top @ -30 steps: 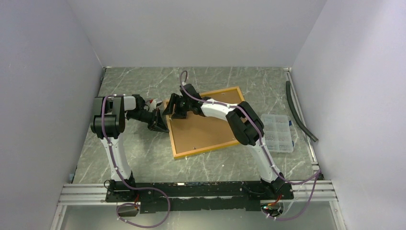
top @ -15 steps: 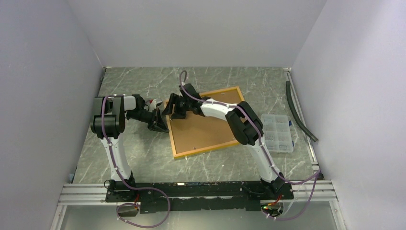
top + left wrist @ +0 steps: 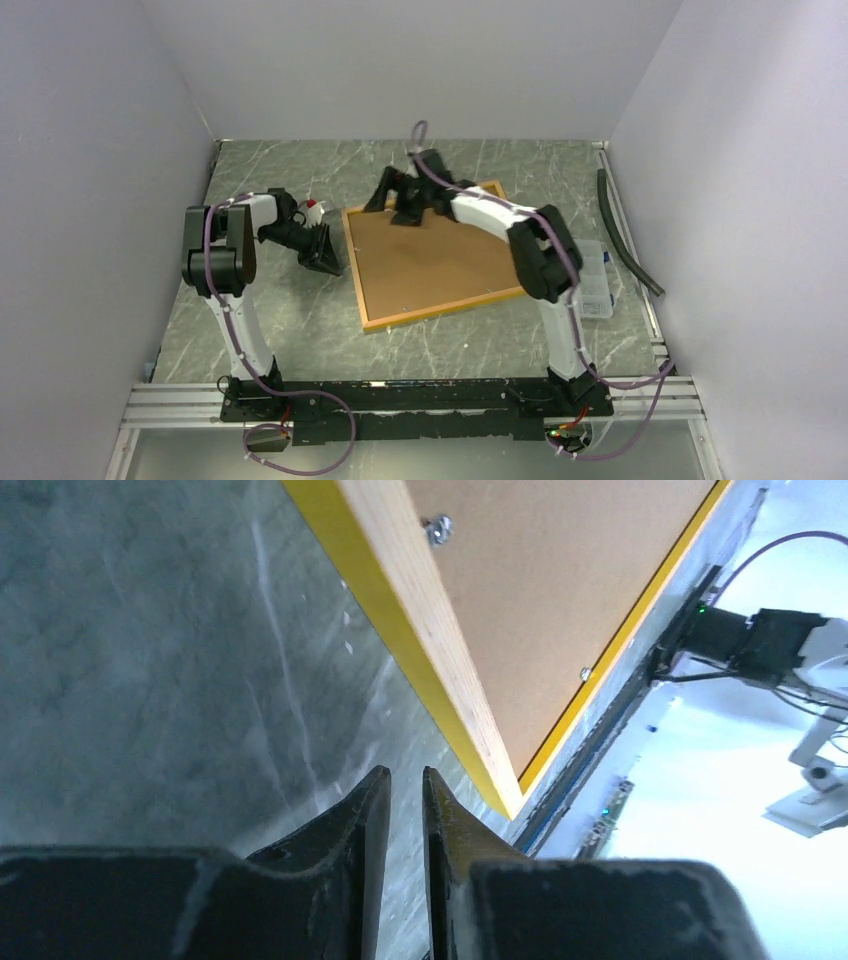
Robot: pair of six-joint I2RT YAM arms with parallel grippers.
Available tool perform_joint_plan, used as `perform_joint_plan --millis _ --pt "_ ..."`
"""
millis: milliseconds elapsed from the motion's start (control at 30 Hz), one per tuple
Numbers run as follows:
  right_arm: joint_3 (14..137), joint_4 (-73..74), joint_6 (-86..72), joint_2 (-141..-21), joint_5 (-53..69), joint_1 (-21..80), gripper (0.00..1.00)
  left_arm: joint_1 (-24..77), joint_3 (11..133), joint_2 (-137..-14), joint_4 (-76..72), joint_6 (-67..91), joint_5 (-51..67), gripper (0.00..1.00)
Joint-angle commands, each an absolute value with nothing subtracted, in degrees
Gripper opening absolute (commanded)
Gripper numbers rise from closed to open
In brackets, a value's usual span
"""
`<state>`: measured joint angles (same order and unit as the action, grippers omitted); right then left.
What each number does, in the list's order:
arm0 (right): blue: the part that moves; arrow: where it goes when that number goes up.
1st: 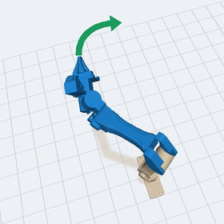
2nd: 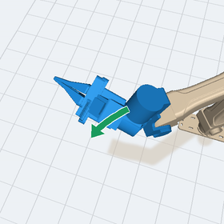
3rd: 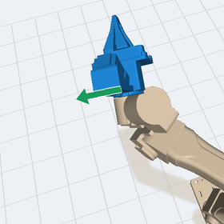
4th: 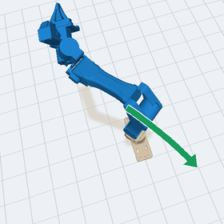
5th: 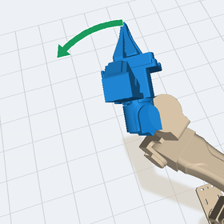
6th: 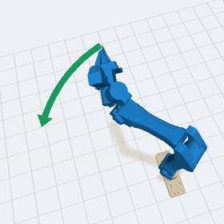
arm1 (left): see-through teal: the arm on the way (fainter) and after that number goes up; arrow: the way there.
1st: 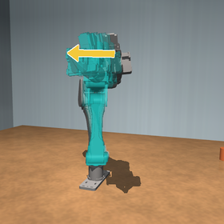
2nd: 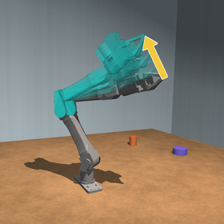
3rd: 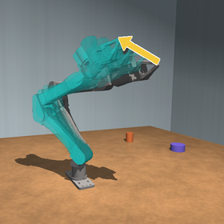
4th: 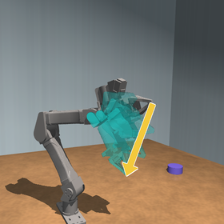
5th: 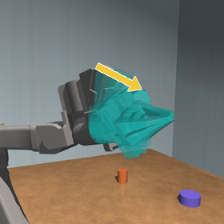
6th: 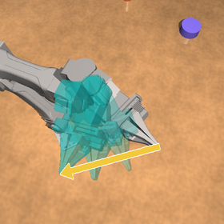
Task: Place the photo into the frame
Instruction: Install the photo frame at the center of the board, then adjust the photo frame at the center of the board.
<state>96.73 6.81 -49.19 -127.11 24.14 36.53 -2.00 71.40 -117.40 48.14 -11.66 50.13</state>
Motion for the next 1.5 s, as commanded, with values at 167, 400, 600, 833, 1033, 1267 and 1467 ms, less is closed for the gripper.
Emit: perform_joint_plan --millis 167,400,600,833,1033,1267,1467 --pt "75.6 12.3 -42.9 -101.7 8.6 15.2 1.0 2.5 67.1 -108.1 48.8 -18.2 40.9 0.27" --pt "71.1 14.6 -39.9 -101.5 5.8 6.8 1.0 8.0 64.1 -107.1 46.4 -18.2 34.4 0.27" --pt "74.4 15.1 -39.4 -108.1 6.6 6.0 1.0 10.0 64.8 -106.6 46.1 -18.4 31.3 0.27" --pt "76.1 13.7 -39.7 -112.3 8.9 6.0 1.0 12.7 64.1 -107.2 44.7 -18.7 28.9 0.26" --pt "74.8 10.7 -39.6 -108.3 12.8 5.0 1.0 12.9 64.8 -107.7 45.1 -18.9 29.4 0.25" --pt "77.0 11.7 -40.0 -108.7 12.1 0.2 1.0 12.8 65.7 -108.0 45.4 -19.0 30.2 0.25" --pt "79.5 12.1 -41.0 -114.0 13.8 0.2 1.0 13.1 66.0 -108.0 45.6 -19.5 30.4 0.25"
